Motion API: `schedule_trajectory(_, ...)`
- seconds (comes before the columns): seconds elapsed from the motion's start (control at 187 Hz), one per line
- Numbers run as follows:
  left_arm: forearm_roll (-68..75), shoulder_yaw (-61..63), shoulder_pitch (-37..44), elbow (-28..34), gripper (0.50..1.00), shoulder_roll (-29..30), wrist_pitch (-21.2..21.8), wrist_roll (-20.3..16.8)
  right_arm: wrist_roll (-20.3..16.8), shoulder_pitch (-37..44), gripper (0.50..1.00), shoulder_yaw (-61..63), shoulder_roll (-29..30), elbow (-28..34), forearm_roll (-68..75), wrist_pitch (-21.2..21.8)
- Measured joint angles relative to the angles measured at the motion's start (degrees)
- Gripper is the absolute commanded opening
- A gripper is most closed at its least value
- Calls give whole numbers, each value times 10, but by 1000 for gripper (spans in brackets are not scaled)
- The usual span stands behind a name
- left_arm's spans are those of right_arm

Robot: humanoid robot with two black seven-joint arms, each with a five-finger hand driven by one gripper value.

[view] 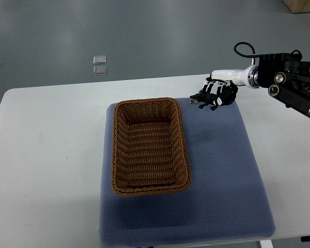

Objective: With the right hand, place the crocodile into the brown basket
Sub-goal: 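Lift the crocodile with the right hand and carry it over the basket, then lower the crocodile into the basket and open the right hand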

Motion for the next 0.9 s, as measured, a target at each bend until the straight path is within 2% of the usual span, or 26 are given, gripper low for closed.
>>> schedule_trajectory(0.385,0,0,0,-3,1000,0,0,0,2,59,527,2,-8,62,28,19)
schedule_trajectory(0.899,0,0,0,-3,1000,0,0,0,16,35,535,-10,126,68,57,11)
